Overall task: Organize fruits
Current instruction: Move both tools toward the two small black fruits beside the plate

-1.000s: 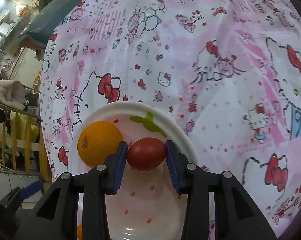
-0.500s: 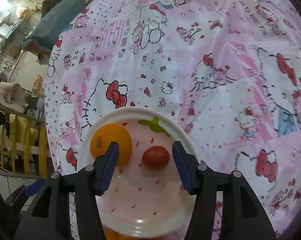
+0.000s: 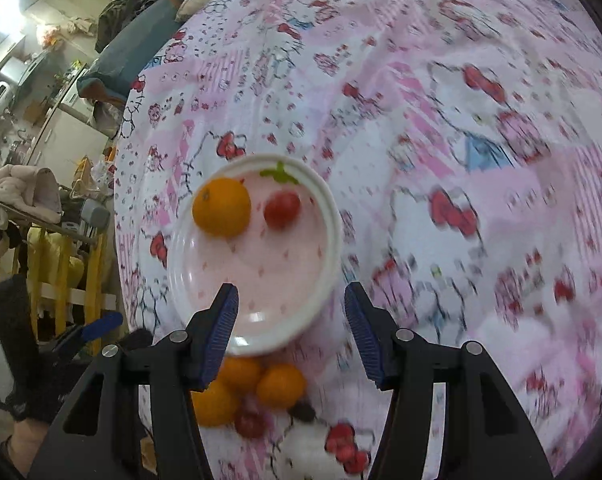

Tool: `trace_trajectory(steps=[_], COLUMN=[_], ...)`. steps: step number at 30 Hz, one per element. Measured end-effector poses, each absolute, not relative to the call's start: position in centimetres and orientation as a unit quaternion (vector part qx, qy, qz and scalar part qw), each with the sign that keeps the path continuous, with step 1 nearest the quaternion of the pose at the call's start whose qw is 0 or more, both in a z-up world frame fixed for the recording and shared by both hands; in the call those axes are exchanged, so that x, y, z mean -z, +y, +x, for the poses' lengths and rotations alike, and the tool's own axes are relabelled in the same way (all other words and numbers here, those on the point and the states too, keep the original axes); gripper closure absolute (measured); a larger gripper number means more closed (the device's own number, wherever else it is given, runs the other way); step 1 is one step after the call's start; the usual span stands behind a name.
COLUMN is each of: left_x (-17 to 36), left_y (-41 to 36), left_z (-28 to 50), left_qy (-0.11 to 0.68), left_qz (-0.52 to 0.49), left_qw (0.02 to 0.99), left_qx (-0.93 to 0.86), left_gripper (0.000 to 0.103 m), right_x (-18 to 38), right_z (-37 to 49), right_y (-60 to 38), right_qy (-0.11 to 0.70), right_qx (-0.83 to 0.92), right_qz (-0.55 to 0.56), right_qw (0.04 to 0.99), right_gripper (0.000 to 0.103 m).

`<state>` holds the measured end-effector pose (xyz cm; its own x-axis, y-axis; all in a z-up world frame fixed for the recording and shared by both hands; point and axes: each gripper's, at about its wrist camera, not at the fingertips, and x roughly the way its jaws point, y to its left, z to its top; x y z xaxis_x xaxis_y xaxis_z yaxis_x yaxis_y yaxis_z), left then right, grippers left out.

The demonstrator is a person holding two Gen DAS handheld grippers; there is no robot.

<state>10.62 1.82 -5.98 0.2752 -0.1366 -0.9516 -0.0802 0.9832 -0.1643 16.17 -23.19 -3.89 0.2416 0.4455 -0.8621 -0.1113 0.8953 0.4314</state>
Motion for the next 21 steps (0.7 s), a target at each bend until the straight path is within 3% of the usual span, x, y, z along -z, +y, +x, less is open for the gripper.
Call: trace_trajectory(steps=[4,7,15,18,21], left_x=[7.9,9.1,10.5,11.0,11.5], left_y=[0.9,0.4,-1.0,-1.6,-1.9], left_z=[10.5,10.6,11.7,12.1,12.5], left_qy=[0.628,0.643,0.662,0.669,0.676], left_qz=[-0.088,-0.091,-0.102,-0.094,-0.101], left_qw=[0.772,0.759,0.74,0.734,0.727], left_qx=[0.045,0.057,0.066,0.068,0.071], left_gripper=[0.046,0.055,0.06,0.072,0.074], right_x=[3.9,4.3,6.0,6.3,6.4], right_z=[13.6,11.9,9.9,10.0,10.1], right_y=[-24.8,-26.0,-28.2,-28.4,-28.6], right_qy=[0.588,0.585,0.589,0.59,0.592], right_qx=[-0.169,-0.162,-0.143,-0.14,-0.141], right_qz=[0.164,0.185,0.222,0.218,0.221], right_qw=[0.773,0.773,0.764,0.765,0.763], right_gripper=[0.045,0.045,0.045,0.045,0.045])
